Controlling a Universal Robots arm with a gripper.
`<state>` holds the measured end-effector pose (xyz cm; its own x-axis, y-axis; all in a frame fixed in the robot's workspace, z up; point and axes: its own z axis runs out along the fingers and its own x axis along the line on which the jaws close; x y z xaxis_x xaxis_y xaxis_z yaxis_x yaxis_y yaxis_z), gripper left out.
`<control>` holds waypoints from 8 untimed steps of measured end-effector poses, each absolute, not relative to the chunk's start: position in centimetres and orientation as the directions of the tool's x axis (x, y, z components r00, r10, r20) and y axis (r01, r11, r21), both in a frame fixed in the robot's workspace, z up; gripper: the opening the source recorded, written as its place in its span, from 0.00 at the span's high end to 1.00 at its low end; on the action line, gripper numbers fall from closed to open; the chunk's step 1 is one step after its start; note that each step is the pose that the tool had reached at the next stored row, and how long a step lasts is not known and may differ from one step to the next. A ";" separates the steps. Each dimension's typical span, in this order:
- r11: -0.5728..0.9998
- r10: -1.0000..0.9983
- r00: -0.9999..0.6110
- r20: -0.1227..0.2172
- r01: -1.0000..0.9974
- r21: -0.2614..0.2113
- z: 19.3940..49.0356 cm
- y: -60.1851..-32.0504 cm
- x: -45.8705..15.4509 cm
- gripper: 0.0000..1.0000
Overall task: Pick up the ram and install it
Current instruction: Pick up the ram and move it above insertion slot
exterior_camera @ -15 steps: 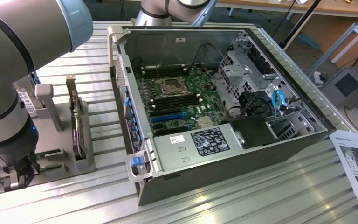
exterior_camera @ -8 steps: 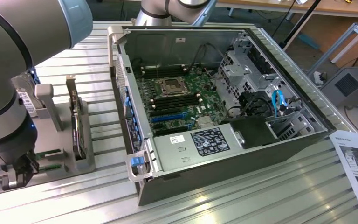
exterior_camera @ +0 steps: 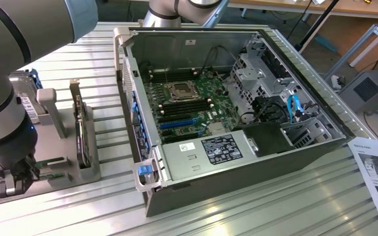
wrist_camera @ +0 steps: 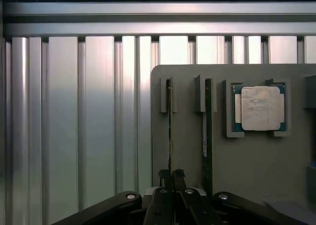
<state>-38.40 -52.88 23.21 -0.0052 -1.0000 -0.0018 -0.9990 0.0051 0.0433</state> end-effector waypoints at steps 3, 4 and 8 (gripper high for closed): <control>0.005 -1.000 -0.005 -0.002 -0.999 0.043 23.5 -52.9 -38.4 0.88; 0.005 -1.000 -0.005 -0.002 -0.999 0.043 23.7 -52.9 -38.4 0.88; 0.005 -1.000 -0.005 -0.002 -0.999 0.043 24.2 -52.9 -38.3 0.88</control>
